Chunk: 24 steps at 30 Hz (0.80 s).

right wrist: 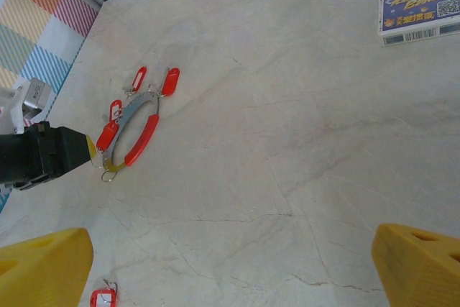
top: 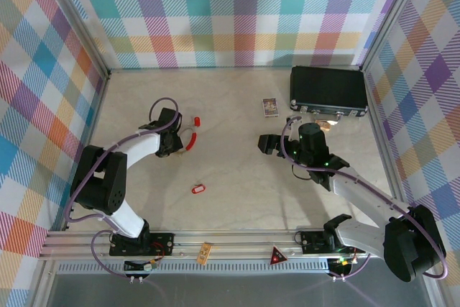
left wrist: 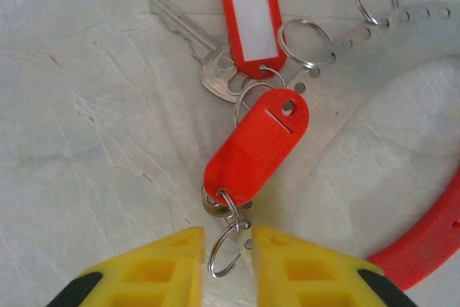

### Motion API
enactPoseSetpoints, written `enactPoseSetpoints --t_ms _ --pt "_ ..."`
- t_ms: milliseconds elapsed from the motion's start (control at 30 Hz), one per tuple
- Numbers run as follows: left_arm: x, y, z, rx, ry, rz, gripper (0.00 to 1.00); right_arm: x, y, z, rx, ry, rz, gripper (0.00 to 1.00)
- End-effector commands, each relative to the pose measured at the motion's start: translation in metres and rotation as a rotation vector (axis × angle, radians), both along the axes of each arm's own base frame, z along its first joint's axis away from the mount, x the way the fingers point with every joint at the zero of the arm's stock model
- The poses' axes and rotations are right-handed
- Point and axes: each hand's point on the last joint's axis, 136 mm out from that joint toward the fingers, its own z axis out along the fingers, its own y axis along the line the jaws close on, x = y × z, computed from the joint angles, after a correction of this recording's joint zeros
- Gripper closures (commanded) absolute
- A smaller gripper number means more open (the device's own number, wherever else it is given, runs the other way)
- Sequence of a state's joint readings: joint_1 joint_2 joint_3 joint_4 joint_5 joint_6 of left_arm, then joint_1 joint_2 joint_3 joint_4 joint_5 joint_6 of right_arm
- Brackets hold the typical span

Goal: Put the keys on the keyring

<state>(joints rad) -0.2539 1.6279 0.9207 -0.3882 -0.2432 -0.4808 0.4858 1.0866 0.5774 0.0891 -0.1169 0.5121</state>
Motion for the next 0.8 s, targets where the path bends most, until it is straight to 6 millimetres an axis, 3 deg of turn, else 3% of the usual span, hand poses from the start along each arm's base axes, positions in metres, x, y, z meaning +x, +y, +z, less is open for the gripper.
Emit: enactPoseSetpoints --t_ms 0,267,433,567,767 --pt "0.001 0.002 -0.009 -0.023 0.024 0.002 0.79 0.003 0.003 0.007 0.009 -0.026 0.004 0.01" --pt "-0.004 0.005 -0.018 -0.010 0.040 0.011 0.78 0.002 0.004 0.007 0.007 -0.029 0.010 0.01" --pt "-0.004 0.001 -0.013 -0.041 0.021 0.006 0.90 0.002 0.005 0.005 0.004 -0.020 0.012 0.01" --pt "-0.005 -0.003 0.005 -0.070 -0.012 0.001 0.97 0.002 0.005 0.005 0.000 -0.021 0.008 0.01" --pt "-0.003 -0.016 0.047 -0.128 -0.102 -0.036 0.99 0.002 0.006 0.004 0.001 -0.018 0.011 0.01"
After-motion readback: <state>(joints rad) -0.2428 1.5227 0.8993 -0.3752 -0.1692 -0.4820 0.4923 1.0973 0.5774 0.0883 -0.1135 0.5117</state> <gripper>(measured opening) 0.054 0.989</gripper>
